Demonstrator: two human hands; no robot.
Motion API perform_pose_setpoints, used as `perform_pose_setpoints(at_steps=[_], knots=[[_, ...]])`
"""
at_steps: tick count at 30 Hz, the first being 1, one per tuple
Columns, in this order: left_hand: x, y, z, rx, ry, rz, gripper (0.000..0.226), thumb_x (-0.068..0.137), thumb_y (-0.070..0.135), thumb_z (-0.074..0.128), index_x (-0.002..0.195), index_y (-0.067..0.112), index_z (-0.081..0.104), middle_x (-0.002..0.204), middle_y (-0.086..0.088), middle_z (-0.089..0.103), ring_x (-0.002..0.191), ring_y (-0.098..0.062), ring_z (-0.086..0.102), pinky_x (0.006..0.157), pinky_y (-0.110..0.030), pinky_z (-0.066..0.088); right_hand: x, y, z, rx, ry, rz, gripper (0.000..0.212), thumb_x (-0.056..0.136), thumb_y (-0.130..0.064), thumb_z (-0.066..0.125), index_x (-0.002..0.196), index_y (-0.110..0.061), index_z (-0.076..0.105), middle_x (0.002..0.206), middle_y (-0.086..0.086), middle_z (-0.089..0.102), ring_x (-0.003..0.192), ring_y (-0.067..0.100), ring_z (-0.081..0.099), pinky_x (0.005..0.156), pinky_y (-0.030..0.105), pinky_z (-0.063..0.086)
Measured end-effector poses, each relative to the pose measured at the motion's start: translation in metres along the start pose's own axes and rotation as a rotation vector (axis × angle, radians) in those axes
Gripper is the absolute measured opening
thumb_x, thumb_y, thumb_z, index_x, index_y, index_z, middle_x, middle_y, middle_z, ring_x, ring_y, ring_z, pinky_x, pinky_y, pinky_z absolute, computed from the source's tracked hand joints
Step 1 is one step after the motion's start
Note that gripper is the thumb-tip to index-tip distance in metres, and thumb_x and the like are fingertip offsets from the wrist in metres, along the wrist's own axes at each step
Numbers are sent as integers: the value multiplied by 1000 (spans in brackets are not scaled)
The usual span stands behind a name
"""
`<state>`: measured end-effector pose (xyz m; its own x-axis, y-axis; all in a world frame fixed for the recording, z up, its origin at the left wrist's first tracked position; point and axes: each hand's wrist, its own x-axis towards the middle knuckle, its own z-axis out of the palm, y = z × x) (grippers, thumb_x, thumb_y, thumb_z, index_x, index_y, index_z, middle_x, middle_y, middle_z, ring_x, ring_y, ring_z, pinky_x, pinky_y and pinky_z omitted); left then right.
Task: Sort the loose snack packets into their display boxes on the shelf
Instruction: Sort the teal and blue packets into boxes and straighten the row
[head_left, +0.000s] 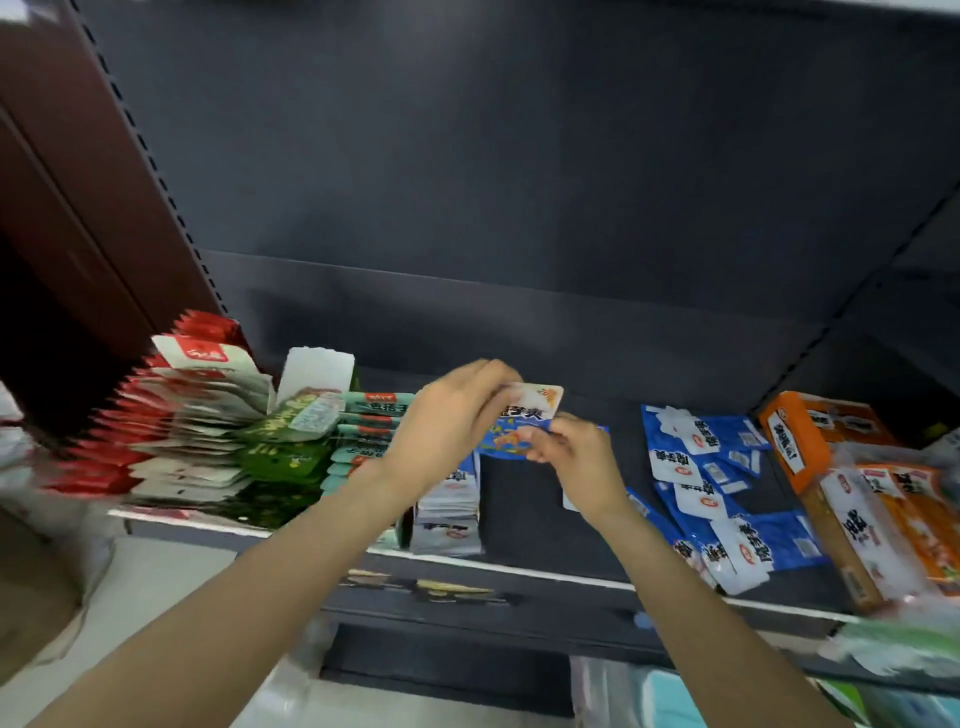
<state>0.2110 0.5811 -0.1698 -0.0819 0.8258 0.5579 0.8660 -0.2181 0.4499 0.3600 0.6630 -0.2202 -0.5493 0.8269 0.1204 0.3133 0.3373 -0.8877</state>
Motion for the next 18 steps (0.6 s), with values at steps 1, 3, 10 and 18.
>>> perform_pose_setpoints(at_steps=[1, 3, 10, 18], knots=[[-2, -4, -12, 3, 22, 24, 22, 94, 28, 46, 99, 11, 60, 89, 2, 63, 78, -11, 59, 65, -31, 50, -1, -9, 9, 30, -8, -13, 25, 89, -12, 62, 90, 13, 66, 91, 27, 62, 63, 3, 63, 66, 27, 56], [-10, -13, -31, 7, 64, 51, 23, 95, 26, 47, 99, 9, 62, 89, 1, 64, 78, -10, 58, 67, -29, 49, -1, -26, 28, 50, -11, -39, 25, 89, -13, 61, 90, 11, 66, 90, 26, 63, 69, 6, 66, 69, 29, 57], [-42, -44, -53, 0, -90, 14, 19, 95, 21, 52, 101, 10, 66, 93, 0, 69, 83, -16, 66, 71, -30, 52, -3, -25, 69, -246, -19, -20, 27, 91, -21, 60, 91, 4, 70, 86, 19, 65, 80, 29, 66, 73, 45, 50], [-55, -49, -33, 314, -387, 62, 31, 91, 2, 50, 116, 15, 62, 98, -8, 67, 84, -29, 66, 67, -35, 53, -8, -13, 67, -404, -44, 0, 24, 90, -2, 57, 110, -5, 69, 104, 13, 63, 92, 23, 61, 76, 15, 39]])
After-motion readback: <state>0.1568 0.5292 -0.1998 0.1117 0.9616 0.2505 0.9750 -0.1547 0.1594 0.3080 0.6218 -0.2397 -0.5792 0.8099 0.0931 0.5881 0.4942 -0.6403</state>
